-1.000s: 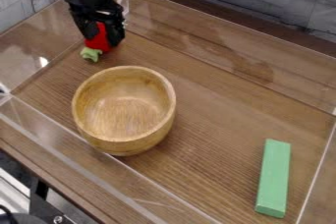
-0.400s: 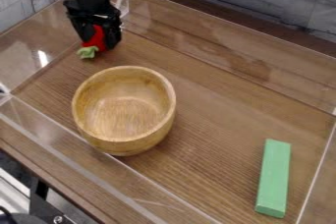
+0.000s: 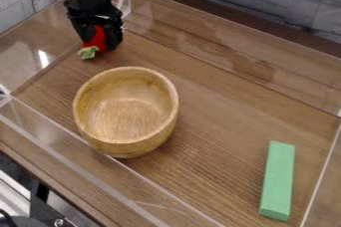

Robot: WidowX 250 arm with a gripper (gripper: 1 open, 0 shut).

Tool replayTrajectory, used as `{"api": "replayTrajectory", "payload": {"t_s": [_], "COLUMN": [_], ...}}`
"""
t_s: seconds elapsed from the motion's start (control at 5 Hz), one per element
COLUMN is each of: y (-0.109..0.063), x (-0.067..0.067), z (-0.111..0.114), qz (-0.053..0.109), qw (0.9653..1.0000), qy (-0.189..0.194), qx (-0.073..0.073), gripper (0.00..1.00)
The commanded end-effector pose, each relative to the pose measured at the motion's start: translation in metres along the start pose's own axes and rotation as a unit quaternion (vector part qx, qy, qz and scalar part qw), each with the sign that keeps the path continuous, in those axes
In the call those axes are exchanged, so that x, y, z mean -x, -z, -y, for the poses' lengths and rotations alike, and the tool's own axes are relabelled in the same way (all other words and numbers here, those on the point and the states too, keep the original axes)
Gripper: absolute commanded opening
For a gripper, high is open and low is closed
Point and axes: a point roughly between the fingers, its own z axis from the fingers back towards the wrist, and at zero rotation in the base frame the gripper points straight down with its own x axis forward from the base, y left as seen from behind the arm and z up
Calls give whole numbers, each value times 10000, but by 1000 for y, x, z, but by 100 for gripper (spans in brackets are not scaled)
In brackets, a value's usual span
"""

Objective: Move the red fruit to the right side of the table

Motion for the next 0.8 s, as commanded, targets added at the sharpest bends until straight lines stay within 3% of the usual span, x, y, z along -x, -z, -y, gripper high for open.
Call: {"api": "replayTrajectory", "payload": {"t_s": [0.0, 0.2, 0.4, 0.6], "y": [-3, -1, 1, -6], "x": [-3, -2, -2, -5], "z": [3, 6, 7, 17], "qz": [80, 49, 24, 52], "qw": [10000, 10000, 10000, 10000], "qy": [4, 1, -14, -31], "qx": [4, 42, 10, -53], "gripper": [100, 100, 0, 0]}}
